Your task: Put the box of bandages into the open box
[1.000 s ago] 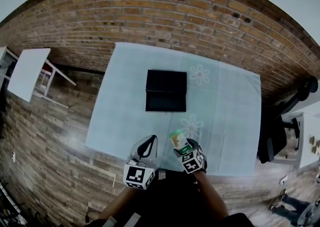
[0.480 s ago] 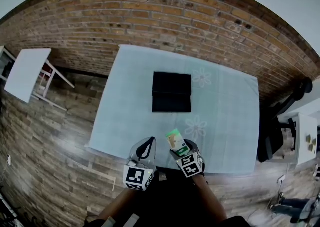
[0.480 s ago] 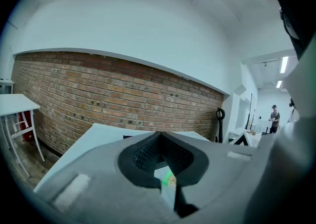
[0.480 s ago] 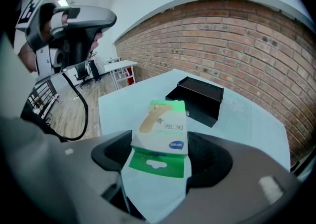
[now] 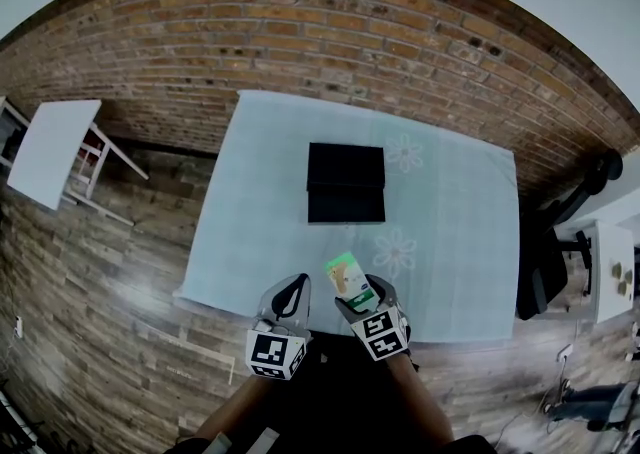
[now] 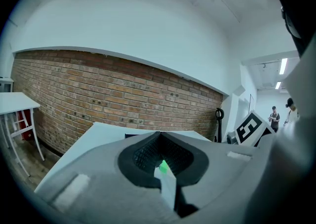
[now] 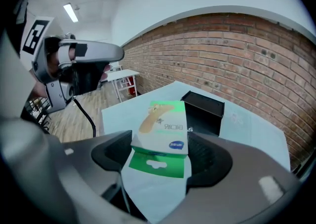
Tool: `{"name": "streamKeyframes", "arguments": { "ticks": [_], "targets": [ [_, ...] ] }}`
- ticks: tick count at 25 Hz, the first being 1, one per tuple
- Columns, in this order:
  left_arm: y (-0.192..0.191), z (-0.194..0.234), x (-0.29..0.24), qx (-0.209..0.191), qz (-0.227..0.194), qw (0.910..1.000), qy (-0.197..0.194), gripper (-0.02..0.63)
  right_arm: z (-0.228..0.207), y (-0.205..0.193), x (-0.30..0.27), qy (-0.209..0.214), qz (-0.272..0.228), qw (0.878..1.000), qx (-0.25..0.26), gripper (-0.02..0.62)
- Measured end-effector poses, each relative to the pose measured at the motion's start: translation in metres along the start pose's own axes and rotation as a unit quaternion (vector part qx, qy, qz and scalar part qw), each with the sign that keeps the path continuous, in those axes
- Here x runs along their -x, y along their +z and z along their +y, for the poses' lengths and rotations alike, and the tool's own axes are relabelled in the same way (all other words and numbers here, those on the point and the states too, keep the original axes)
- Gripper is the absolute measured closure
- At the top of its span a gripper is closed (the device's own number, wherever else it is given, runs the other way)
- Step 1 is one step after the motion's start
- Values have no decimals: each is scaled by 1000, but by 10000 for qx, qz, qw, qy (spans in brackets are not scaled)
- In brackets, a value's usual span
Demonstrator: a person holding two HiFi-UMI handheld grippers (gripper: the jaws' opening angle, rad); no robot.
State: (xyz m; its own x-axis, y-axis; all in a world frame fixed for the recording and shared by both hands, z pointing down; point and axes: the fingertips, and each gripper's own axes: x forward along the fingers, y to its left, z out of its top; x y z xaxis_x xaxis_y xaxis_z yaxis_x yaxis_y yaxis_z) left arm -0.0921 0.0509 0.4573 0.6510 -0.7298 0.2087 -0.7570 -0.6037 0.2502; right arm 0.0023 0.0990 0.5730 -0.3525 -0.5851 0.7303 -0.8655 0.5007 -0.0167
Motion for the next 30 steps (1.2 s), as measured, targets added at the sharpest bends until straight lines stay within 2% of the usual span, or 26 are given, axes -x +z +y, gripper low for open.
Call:
{"name": "streamKeyframes", "arguments": {
  "ticks": [14, 23, 30],
  "targets": [
    [2, -13, -28, 38, 59, 9991, 424, 606, -32, 26, 16, 320, -288, 9987, 255, 248],
    [0, -25, -41, -168, 212, 9968, 747, 606, -61, 42, 20, 412, -447, 9972, 434, 247],
    [2, -18, -46, -140, 226, 9963, 817, 606, -63, 48, 16, 511, -471, 9966, 442, 247]
  ]
}}
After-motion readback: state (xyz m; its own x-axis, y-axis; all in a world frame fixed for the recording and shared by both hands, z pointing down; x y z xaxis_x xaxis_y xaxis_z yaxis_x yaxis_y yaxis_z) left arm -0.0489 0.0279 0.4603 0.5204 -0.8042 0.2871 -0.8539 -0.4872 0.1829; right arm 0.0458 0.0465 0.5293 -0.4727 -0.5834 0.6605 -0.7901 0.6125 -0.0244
